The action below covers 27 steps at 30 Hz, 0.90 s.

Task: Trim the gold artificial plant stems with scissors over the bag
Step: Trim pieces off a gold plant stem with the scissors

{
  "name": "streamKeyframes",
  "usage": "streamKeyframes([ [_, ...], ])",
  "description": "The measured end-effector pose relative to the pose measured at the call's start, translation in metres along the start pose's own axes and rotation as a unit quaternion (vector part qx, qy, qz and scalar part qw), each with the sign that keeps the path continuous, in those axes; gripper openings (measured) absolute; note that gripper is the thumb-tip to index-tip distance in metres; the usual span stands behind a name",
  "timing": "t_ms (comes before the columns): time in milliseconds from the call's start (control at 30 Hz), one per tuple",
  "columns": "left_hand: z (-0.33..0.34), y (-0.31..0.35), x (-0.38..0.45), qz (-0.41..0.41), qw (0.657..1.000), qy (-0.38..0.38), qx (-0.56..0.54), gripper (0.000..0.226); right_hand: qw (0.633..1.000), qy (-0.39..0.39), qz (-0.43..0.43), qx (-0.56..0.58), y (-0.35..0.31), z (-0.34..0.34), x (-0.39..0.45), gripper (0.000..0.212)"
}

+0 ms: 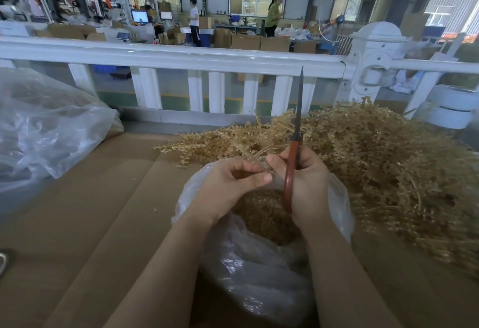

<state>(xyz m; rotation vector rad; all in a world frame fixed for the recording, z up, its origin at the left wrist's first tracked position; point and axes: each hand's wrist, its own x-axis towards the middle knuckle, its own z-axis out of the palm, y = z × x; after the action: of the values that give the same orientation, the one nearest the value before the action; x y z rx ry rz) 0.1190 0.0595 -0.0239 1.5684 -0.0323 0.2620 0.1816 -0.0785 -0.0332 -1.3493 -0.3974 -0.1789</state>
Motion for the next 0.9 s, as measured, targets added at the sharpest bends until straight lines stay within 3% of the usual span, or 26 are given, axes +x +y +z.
streamKeyframes([
  [33, 0.001, 0.001, -0.001, 0.01, 1.0, 0.005, -0.003, 0.004, 1.0, -0.005, -0.003, 0.0, 0.001, 0.001, 0.0, 0.017],
  [500, -0.008, -0.001, 0.005, -0.035, 0.98, 0.115, -0.16, 0.01, 0.996, -0.033, 0.013, -0.079, 0.009, 0.001, -0.001, 0.017],
  [567, -0.011, -0.003, 0.006, -0.029, 0.972, 0.148, -0.179, 0.011, 0.995, -0.032, 0.021, -0.096, 0.009, 0.001, -0.001, 0.027],
  [633, -0.014, -0.005, 0.008, -0.021, 0.966, 0.175, -0.188, 0.013, 0.99, -0.035, 0.024, -0.131, 0.008, 0.0, 0.001, 0.039],
  [900, -0.018, -0.007, 0.01, 0.02, 0.962, 0.214, -0.17, 0.004, 0.938, -0.097, -0.023, -0.333, 0.004, -0.003, -0.006, 0.052],
])
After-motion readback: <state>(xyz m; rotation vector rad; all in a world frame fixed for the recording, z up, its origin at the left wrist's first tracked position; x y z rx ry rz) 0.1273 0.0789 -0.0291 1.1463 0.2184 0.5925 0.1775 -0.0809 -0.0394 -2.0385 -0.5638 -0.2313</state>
